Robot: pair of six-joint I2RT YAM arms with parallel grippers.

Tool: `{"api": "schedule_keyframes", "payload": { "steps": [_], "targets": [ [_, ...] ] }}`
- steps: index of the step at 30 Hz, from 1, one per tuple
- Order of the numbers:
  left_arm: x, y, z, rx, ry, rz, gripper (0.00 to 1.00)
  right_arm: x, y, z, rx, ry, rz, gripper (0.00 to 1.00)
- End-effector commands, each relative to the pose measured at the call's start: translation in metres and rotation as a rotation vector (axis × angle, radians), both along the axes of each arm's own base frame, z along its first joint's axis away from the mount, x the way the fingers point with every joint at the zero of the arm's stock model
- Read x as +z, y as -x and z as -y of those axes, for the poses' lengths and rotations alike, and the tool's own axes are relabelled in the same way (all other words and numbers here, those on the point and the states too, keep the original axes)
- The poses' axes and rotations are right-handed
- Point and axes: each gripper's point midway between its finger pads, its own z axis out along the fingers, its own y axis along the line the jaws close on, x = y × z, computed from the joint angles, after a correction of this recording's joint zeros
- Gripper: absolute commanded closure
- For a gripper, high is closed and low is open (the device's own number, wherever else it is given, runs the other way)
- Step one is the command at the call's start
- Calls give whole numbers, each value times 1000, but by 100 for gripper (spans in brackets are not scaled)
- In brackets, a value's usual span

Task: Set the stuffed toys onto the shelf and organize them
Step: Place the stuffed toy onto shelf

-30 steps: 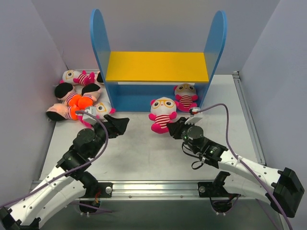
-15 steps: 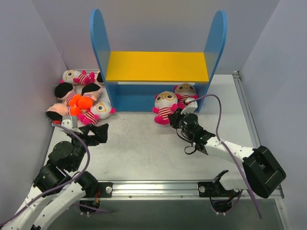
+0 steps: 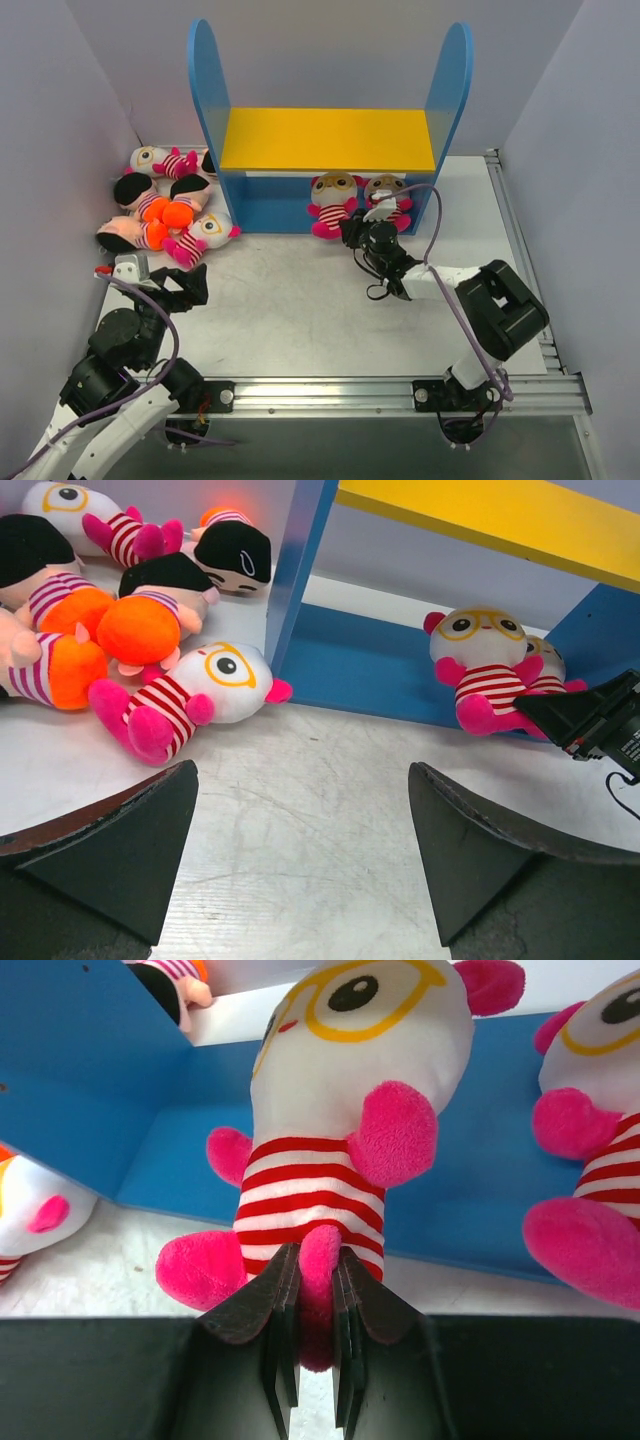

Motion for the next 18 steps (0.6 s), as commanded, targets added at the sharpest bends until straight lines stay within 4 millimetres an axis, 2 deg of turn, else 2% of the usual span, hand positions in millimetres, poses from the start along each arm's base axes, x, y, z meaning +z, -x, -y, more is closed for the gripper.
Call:
{"api": "schedule_keyframes", "payload": {
  "steps": [1,4,8,18],
  "targets": [
    [6,3,-15,54,-18,31,6,46,-28,-3,-27,-67,147,100],
    [6,3,-20,78,-24,31,6,38,-34,1,-50,-44,137,100],
    [4,1,-14,56,-37,20,6,25,-42,7,-69,14,109,100],
    [0,-3,-10,45,-63,-3,6,11,-53,19,-105,44,81,100]
  ]
}}
